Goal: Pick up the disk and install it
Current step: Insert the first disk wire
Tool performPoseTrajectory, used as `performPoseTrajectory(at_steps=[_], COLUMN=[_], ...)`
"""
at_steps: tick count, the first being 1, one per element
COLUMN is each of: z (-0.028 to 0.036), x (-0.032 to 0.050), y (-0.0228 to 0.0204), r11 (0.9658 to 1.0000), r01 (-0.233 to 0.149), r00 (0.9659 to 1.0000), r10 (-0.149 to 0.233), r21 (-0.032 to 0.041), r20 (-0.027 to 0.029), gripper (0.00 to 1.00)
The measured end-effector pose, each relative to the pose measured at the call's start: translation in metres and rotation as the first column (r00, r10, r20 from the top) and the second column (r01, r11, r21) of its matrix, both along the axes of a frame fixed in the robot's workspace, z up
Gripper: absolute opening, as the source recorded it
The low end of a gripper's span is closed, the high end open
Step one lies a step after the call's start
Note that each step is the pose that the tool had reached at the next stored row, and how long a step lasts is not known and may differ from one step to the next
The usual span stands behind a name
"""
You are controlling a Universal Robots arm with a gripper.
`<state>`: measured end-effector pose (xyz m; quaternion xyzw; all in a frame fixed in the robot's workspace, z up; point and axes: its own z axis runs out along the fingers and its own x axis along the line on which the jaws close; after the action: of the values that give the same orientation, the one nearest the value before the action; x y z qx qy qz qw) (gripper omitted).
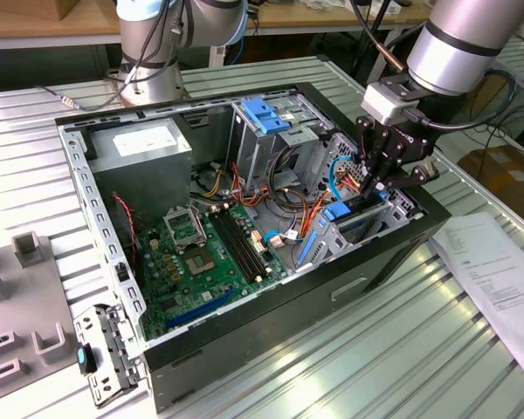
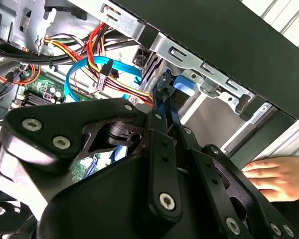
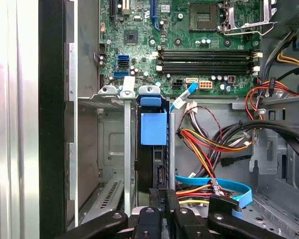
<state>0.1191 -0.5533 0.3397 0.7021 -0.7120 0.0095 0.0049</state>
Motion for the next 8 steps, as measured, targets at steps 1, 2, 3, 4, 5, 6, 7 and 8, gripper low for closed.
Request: performPoseTrajectory(at_steps=[1, 2, 3, 4, 5, 6, 7, 8], z=[-0.0002, -0.0004, -0.0006, -0.0007, -0.0009, 0.0017, 0.0062, 0.0137], x=[0.0, 0.0, 0.0, 0.0, 0.0, 0.0001, 0.0001, 0.0], y=[0.0, 0.0, 0.0, 0.0002, 0.0002, 0.0002, 0.0002, 0.0002], r11=[1.0, 1.0, 1.0, 1.0, 1.0, 1.0, 1.0, 1.0], r01=[0.0, 0.0, 0.0, 0.0, 0.0, 0.0, 0.0, 0.0], r00=[1.0, 1.0, 1.0, 1.0, 1.0, 1.0, 1.0, 1.0], r10=[0.0, 0.0, 0.0, 0.0, 0.0, 0.0, 0.0, 0.0], r21=[0.0002, 0.0005, 0.0011, 0.0012, 0.0024, 0.0022, 0.0013, 0.0015], r20=[-0.0004, -0.0004, -0.0004, -0.0004, -0.0002, -0.0002, -0.0003, -0.0003], gripper=[0.16, 0.16, 0.16, 0.16, 0.18, 0.18, 0.18, 0.24])
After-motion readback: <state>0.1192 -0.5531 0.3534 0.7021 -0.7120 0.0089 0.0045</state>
